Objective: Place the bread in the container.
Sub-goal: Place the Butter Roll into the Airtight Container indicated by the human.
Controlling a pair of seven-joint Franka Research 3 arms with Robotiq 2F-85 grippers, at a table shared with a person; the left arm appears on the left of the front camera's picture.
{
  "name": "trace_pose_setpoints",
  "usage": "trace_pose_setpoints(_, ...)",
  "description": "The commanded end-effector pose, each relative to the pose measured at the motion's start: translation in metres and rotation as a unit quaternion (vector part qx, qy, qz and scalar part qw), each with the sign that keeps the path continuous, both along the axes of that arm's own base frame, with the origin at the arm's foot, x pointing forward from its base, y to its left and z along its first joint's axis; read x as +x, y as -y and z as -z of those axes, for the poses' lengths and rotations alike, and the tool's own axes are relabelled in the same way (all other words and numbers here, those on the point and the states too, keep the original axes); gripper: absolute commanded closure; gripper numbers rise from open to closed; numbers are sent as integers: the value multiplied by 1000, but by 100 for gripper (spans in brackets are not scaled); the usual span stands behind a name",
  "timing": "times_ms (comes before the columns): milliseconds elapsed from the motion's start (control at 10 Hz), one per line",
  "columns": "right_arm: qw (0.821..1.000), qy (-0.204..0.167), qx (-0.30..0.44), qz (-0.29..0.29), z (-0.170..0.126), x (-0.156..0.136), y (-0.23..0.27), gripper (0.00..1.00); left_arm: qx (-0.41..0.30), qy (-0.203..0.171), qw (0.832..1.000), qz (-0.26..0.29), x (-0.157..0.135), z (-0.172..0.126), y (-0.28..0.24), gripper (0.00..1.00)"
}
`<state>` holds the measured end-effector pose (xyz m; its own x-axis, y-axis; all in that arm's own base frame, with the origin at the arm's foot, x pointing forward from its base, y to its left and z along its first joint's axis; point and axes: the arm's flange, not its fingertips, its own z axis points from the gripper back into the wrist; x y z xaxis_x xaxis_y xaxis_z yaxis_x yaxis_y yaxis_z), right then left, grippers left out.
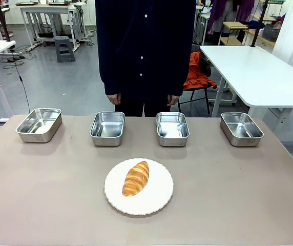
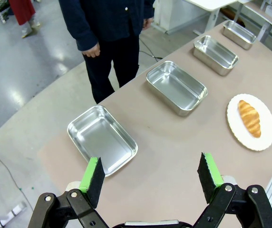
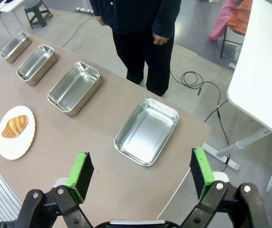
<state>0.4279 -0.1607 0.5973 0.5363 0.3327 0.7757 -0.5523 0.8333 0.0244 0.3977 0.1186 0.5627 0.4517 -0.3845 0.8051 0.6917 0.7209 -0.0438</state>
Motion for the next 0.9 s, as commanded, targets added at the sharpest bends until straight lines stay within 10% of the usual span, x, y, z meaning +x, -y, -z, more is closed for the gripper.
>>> trace_pose_setpoints(0,1000,5,9,-4,1,0,0,0,0,2,1000,0,-1,-1,0,0)
trace_pose_setpoints(800,1000,5,9,-4,1,0,0,0,0,2,1000,0,-1,-1,0,0)
